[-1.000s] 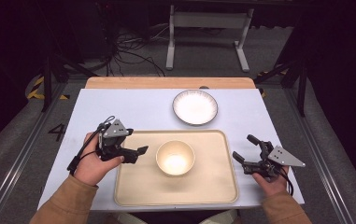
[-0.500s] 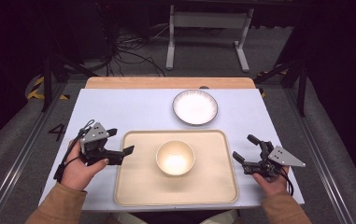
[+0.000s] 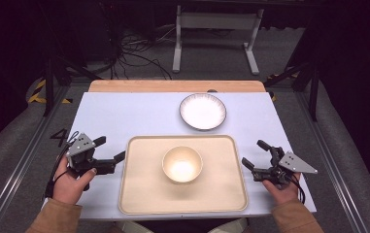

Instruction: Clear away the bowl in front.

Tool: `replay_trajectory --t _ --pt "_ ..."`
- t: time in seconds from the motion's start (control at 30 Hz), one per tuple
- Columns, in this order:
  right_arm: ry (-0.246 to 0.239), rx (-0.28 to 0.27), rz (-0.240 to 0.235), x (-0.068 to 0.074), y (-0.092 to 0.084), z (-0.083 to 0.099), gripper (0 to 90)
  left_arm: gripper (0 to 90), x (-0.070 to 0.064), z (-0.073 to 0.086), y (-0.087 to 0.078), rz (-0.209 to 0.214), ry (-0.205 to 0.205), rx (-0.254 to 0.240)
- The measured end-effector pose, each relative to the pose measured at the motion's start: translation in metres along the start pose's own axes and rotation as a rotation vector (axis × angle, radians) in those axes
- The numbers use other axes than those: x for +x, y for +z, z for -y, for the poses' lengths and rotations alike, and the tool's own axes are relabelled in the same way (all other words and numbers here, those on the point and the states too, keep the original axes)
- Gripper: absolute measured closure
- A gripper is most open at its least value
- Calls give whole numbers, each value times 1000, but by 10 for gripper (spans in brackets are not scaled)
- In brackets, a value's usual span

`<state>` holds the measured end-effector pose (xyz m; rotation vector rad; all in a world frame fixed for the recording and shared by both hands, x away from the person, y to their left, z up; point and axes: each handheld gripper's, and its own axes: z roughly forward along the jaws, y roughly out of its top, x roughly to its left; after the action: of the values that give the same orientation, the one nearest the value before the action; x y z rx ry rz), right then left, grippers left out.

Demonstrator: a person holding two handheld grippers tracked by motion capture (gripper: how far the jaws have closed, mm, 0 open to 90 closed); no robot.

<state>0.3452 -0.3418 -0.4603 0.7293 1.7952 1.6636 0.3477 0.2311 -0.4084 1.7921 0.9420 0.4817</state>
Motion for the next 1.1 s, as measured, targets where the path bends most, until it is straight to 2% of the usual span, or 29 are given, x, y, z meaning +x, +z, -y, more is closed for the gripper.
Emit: replay_trajectory --t 0.27,0.47,0.67,0.73,0.8,0.9,1.1 --pt "-1 -1 2 0 0 0 101 93 5 13 -7 -35 -19 -47" --pt "-1 -1 2 0 0 0 101 94 6 28 -6 -72 -33 -73" --pt "-1 -1 2 0 0 0 100 94 3 38 -3 -115 -19 -78" --pt "-3 -1 2 0 0 0 100 94 2 44 -2 -149 -47 -89" --pt "-2 -1 2 0 0 0 100 94 3 47 0 -165 -57 -86" --pt "-1 -1 2 0 0 0 100 93 3 49 0 -191 -49 -89" --pt "-2 -1 2 0 0 0 100 89 1 55 6 -206 -62 -73"
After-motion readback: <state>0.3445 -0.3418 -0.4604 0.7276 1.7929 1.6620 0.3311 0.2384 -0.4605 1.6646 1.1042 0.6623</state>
